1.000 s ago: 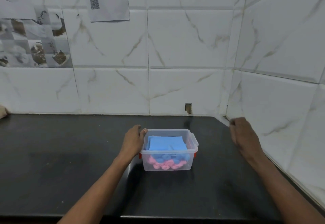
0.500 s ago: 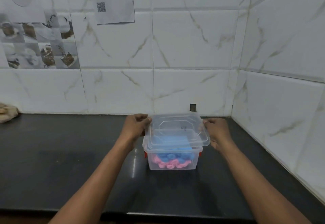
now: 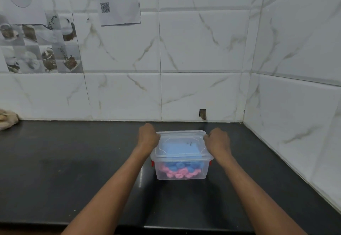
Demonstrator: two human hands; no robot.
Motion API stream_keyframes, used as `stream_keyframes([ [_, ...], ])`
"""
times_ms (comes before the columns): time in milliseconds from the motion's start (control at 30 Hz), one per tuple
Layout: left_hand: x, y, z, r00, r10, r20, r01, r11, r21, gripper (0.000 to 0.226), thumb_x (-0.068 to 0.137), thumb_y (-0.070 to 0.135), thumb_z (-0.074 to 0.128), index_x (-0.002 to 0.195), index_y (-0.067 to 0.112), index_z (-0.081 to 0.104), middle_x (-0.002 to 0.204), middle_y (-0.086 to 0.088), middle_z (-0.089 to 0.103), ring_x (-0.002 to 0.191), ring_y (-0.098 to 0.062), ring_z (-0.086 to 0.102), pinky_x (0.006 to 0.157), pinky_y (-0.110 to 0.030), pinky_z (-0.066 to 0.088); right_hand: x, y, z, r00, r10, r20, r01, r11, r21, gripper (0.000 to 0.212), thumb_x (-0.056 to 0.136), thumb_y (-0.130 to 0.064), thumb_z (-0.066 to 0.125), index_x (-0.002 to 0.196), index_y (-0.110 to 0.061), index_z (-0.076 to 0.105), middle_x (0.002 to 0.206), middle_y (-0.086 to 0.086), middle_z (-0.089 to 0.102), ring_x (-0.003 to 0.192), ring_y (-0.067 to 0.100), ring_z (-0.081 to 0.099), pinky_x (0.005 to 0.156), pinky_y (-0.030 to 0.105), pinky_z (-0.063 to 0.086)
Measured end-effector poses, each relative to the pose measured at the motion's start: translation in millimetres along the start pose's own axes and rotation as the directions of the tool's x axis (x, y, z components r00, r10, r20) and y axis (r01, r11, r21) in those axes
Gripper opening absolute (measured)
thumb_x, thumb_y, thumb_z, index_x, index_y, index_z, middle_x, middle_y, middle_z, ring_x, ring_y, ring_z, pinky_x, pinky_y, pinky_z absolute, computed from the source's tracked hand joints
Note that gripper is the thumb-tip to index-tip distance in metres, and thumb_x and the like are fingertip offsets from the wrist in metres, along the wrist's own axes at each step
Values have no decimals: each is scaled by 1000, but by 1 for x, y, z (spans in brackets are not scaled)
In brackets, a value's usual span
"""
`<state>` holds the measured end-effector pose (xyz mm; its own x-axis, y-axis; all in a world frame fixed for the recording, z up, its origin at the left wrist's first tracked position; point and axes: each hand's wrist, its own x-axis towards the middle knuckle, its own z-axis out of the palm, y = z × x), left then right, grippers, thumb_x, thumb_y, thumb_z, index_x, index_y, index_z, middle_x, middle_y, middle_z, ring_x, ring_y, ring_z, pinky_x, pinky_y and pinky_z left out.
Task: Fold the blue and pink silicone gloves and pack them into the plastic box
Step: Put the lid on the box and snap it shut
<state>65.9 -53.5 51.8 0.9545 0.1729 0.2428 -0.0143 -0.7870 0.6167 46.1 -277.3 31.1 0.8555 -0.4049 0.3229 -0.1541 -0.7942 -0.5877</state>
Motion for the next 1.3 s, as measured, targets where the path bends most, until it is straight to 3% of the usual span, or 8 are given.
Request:
stream_keyframes([
  [100, 3, -4, 7, 1000, -13, 10, 12, 999, 46, 24, 89, 16, 62, 100, -4, 69, 105, -20, 70, 101, -35, 65, 80, -36, 51, -4, 5, 6, 1000, 0, -9, 0, 1000, 22, 26, 94, -20, 54, 70, -9, 56, 70, 5, 58, 57, 13, 51, 47, 22, 37],
  [200, 5, -9, 12, 998, -56, 28, 55, 998, 33, 30, 94, 22, 57, 103, -5, 67, 108, -24, 69, 103, -38, 63, 81, -37, 50, -9, 5, 11, 999, -35, 5, 34, 996, 83, 27, 98, -21, 49, 119, -10, 62, 121, 12, 64, 100, 25, 63, 78, 29, 48],
  [400, 3, -12, 23, 976, 194, 103, -198, 980, 31, 40, 101, 18, 44, 140, 14, 51, 142, -16, 51, 129, -31, 49, 107, -32, 36, -1, 2, 8, 849, -434, 302, 450, 893, 19, 47, 104, -26, 33, 150, -15, 33, 162, 8, 15, 150, 22, 14, 119, 36, 15],
  [700, 5, -14, 29, 912, 296, 283, -321, 946, 46, 41, 104, 16, 35, 144, 11, 45, 150, -15, 42, 136, -29, 43, 111, -28, 29, 11, 4, 12, 734, -364, 573, 494, 866, -82, 68, 101, -50, 28, 155, -12, 11, 164, 1, 5, 150, 14, 0, 121, 34, 3],
  [867, 14, -13, 36, 907, 297, 300, -388, 865, 317, 45, 105, 35, 27, 146, 22, 39, 156, 1, 34, 148, -25, 18, 115, -63, 8, 12, 7, 17, 755, -362, 546, 465, 884, -56, 72, 98, -55, 32, 155, -15, 13, 164, 1, 8, 150, 15, 1, 120, 35, 4],
  [1033, 7, -9, 33, 738, 514, 437, -604, 792, 89, 60, 100, 56, 21, 149, 24, 35, 159, 3, 31, 147, -11, 22, 121, -43, 9, 9, 4, 16, 758, -362, 543, 467, 882, -64, 66, 101, -47, 32, 155, -14, 14, 164, 2, 7, 150, 16, 1, 120, 34, 4],
  [1200, 0, 3, 33, 771, 396, 498, -540, 822, 183, 68, 99, 60, 21, 155, 22, 19, 163, 2, 17, 151, -15, 10, 121, -43, 2, 2, 1, 12, 801, -380, 464, 443, 896, -31, 54, 105, -29, 30, 154, -11, 17, 163, 9, 8, 151, 20, 4, 119, 31, 6],
  [1300, -7, 13, 42, 810, 327, 487, -493, 829, 263, 66, 99, 54, 24, 156, 23, 12, 164, 2, 12, 151, -19, 5, 122, -49, 1, -5, 4, 14, 930, -177, 323, 142, 982, 128, 54, 103, -32, 33, 151, -8, 25, 159, 15, 23, 145, 29, 27, 116, 38, 23],
])
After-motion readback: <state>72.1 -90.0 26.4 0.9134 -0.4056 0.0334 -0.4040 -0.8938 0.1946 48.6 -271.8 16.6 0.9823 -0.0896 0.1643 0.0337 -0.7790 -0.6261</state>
